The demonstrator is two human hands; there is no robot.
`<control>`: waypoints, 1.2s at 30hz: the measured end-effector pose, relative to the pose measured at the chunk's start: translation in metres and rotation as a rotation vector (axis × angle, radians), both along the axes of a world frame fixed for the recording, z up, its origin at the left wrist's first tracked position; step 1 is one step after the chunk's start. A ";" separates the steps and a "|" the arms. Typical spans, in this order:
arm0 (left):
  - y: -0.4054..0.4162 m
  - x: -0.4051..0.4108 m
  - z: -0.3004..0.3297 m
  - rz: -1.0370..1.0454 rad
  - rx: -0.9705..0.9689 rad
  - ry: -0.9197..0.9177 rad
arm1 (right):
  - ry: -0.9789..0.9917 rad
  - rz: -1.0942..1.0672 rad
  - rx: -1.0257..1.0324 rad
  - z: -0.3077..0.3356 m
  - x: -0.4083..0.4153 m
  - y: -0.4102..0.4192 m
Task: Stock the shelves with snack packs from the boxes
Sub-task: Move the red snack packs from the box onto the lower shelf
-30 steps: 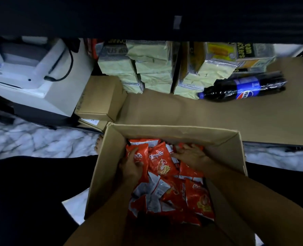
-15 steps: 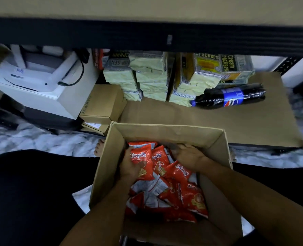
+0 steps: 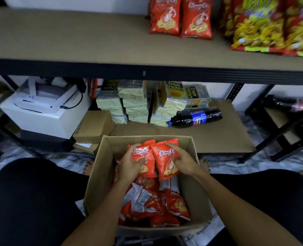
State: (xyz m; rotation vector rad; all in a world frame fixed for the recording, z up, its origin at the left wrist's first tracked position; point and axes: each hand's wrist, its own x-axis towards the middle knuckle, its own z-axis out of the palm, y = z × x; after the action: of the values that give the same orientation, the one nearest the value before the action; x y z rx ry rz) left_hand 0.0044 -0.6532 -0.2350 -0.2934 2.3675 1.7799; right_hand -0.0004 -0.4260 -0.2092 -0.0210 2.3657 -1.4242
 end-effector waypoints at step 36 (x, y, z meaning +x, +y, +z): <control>0.117 -0.249 0.334 -0.025 -0.549 0.648 | 0.690 -0.498 0.737 0.308 -0.206 0.070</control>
State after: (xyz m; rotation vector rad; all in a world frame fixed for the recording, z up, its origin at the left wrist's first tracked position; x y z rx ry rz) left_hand -0.2444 -0.5364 0.0991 0.3077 3.2661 1.3019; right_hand -0.2067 -0.3559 0.0991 0.3438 3.5342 -0.6552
